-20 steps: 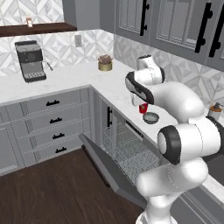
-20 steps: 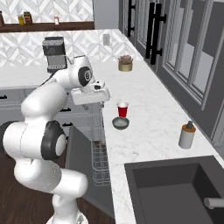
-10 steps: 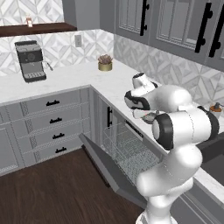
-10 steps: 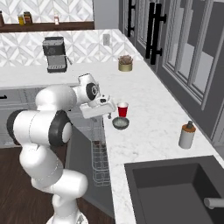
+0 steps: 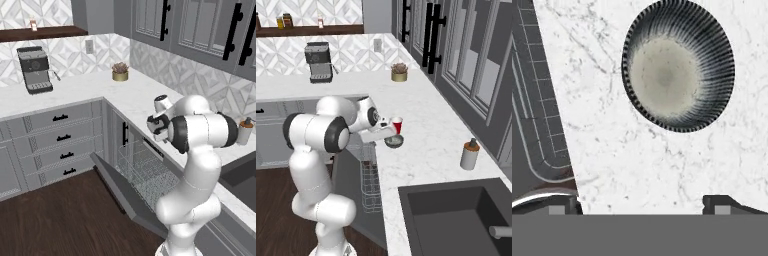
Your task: Pick up the cup and bowl from the counter, place them in the dishwasher, and close the dishwasher door.
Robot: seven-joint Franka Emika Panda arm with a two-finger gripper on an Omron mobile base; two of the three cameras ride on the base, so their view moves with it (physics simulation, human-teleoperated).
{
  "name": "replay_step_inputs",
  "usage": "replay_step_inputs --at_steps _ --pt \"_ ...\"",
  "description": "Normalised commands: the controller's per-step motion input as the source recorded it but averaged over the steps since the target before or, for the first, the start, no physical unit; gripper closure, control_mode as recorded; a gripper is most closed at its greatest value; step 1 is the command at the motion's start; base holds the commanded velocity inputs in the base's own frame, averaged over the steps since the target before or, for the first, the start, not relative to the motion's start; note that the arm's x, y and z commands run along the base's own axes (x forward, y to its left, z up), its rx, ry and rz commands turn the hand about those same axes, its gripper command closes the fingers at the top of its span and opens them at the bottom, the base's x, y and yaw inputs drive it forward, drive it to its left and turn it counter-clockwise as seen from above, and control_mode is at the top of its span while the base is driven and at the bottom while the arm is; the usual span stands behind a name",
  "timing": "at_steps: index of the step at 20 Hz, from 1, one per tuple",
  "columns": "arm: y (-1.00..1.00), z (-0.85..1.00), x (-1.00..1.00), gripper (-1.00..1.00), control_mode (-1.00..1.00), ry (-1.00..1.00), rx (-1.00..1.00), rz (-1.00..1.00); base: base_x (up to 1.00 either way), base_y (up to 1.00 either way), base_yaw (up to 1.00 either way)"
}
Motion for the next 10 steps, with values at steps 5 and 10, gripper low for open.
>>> replay_step_inputs --at_steps 5,10 --pt "0.00 -0.29 0.53 -1.00 -1.00 -0.02 0.00 0.13 0.00 0.00 0.00" --pt "0.00 -0.38 0.59 -1.00 -1.00 -0.02 0.00 0.15 0.00 0.00 0.00"
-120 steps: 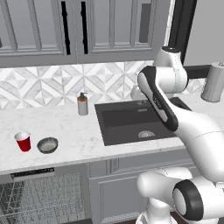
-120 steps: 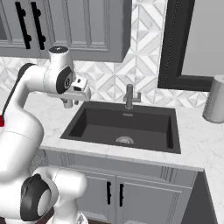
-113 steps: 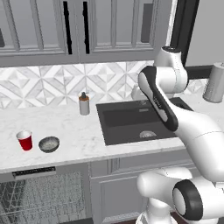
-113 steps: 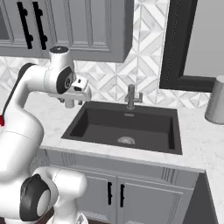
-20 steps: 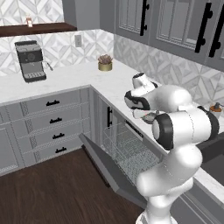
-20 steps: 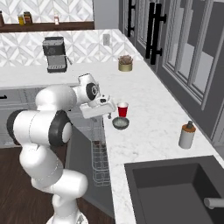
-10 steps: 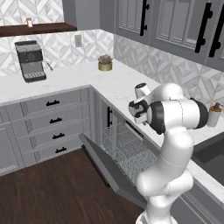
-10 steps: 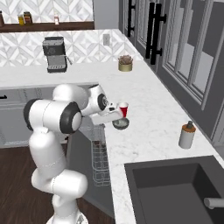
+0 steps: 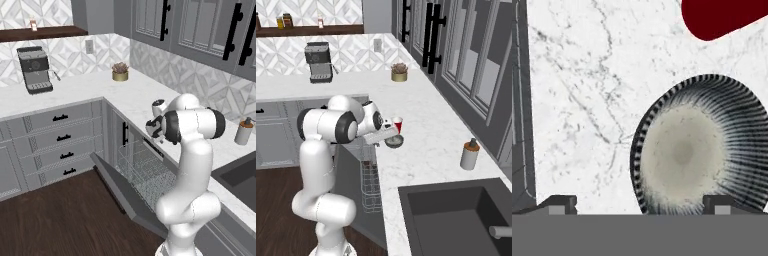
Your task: Pick up the cup and bowl from the counter, place them in the dishwasher, and close the dishwasher door.
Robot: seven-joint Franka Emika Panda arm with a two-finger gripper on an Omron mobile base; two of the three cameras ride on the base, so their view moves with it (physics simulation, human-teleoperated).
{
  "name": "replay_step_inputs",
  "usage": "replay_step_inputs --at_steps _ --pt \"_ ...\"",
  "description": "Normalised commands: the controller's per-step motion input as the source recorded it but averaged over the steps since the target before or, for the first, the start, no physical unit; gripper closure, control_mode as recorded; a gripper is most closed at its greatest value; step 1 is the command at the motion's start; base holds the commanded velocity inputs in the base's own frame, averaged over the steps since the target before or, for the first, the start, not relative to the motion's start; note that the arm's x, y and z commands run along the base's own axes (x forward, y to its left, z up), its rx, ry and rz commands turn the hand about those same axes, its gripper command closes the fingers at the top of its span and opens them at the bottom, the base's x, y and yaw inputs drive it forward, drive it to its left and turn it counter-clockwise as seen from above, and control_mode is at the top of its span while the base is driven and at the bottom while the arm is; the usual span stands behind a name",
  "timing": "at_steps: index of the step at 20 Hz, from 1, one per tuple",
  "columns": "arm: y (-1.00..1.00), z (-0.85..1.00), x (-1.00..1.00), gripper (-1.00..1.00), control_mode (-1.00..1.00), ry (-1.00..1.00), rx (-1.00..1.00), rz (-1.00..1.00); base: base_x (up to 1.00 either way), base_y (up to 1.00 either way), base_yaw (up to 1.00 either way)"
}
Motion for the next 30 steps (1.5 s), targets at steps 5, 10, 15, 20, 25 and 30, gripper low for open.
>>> replay_step_inputs --at_steps 5,10,15,20,25,30 --pt "0.00 -0.31 0.37 -1.00 -1.00 0.00 0.00 0.14 0.00 0.00 0.00" --pt "0.00 -0.24 0.16 1.00 -1.00 0.00 0.00 0.10 0.00 0.00 0.00" --pt "0.00 -0.12 -0.04 1.00 -1.00 -0.04 0.00 0.02 0.00 0.00 0.00" --pt "0.00 -0.02 -0.29 1.00 -1.00 -0.07 0.00 0.00 0.00 0.00 0.00" --pt "0.36 0.45 -0.80 1.00 -1.00 -0.02 0.00 -0.03 0.00 0.00 0.00" --pt "0.79 0.39 -1.00 1.00 -1.00 0.00 0.00 -0.07 0.00 0.00 0.00"
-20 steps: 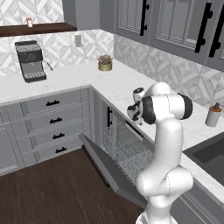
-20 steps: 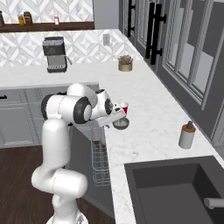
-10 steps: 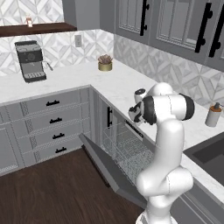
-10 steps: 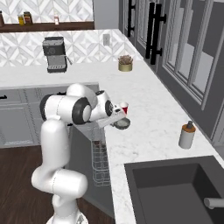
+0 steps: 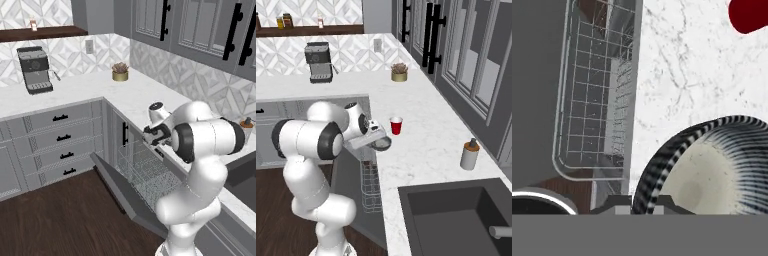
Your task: Pick up the cup and bowl from the counter, place them in the dishwasher, and close the dishwasher door.
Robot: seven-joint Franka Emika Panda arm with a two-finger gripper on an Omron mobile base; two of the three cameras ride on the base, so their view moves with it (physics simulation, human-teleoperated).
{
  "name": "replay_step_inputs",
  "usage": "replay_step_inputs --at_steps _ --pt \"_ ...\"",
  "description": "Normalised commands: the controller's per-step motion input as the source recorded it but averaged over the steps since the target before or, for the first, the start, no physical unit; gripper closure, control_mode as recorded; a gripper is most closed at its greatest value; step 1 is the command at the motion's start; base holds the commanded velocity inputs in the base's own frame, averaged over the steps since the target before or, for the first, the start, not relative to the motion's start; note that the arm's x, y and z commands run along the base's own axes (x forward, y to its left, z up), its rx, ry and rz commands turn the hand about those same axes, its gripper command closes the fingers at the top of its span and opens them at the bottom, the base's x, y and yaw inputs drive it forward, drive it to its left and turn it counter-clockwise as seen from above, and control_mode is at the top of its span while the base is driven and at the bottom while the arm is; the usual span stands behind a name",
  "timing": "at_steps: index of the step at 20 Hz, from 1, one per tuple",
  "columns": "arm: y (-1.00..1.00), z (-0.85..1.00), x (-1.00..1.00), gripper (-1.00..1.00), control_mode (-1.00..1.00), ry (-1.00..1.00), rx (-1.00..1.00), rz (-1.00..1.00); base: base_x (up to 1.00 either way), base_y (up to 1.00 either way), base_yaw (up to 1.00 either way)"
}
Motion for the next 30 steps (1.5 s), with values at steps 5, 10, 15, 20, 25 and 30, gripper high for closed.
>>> replay_step_inputs --at_steps 5,10,15,20,25,30 --pt "1.00 0.15 -1.00 1.00 -1.00 0.00 0.00 -0.09 0.00 0.00 0.00" --pt "0.98 -0.02 -0.67 1.00 -1.00 0.01 -0.01 -0.12 0.00 0.00 0.00" --pt "0.24 -0.44 0.11 1.00 -1.00 0.00 -0.05 -0.11 0.00 0.00 0.00" --pt "0.00 -0.59 0.51 1.00 -1.00 0.02 -0.02 -0.07 0.00 0.00 0.00" --pt "0.00 -0.45 0.35 1.00 -1.00 -0.02 -0.11 -0.01 0.00 0.00 0.00" --pt "-0.01 -0.46 0.30 1.00 -1.00 -0.02 -0.13 0.00 0.00 0.00 0.00"
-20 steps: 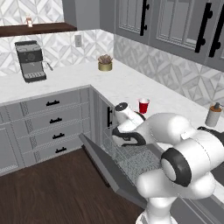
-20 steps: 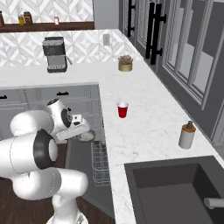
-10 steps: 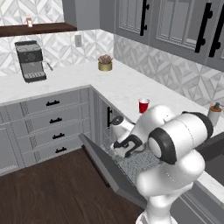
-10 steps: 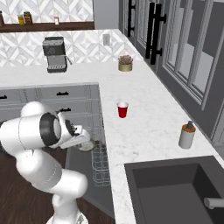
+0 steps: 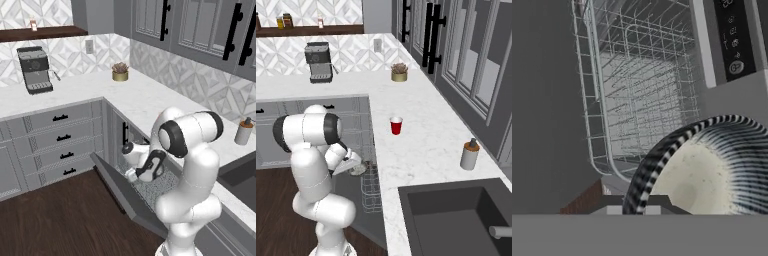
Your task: Pick up the cup and bowl from the counter, place them in the dishwasher, and close the dishwasher door.
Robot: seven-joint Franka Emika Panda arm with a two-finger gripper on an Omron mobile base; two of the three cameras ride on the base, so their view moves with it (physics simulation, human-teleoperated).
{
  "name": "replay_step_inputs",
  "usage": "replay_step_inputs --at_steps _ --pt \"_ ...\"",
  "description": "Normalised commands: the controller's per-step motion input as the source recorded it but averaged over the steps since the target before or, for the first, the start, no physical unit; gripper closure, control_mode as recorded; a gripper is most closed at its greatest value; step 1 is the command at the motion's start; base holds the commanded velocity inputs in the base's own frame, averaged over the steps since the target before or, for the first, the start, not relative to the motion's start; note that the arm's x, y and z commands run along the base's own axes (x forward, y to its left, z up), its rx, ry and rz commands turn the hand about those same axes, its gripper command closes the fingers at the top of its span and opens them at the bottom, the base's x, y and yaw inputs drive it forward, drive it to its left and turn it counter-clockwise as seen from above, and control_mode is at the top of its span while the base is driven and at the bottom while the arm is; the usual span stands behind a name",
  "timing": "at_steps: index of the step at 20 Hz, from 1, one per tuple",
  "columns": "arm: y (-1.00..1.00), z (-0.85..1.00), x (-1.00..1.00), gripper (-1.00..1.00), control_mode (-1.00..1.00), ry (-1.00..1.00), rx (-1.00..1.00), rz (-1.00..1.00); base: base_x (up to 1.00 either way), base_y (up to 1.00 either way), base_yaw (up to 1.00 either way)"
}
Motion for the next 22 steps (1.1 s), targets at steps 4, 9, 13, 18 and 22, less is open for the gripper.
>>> replay_step_inputs --at_steps 4,9,13,18,22 --pt "-0.10 -0.33 0.26 1.00 -1.00 0.00 -0.06 0.00 0.00 0.00 0.00" --pt "-0.12 -0.23 0.23 1.00 -1.00 -0.01 -0.08 0.00 0.00 0.00 0.00" --pt "-0.05 -0.03 0.19 1.00 -1.00 -0.02 -0.06 0.00 0.00 0.00 0.00" --pt "-0.05 -0.07 0.31 1.00 -1.00 0.00 -0.03 0.00 0.00 0.00 0.00" --pt "-0.26 -0.23 0.50 1.00 -1.00 0.00 0.00 0.00 0.00 0.00 0.00"
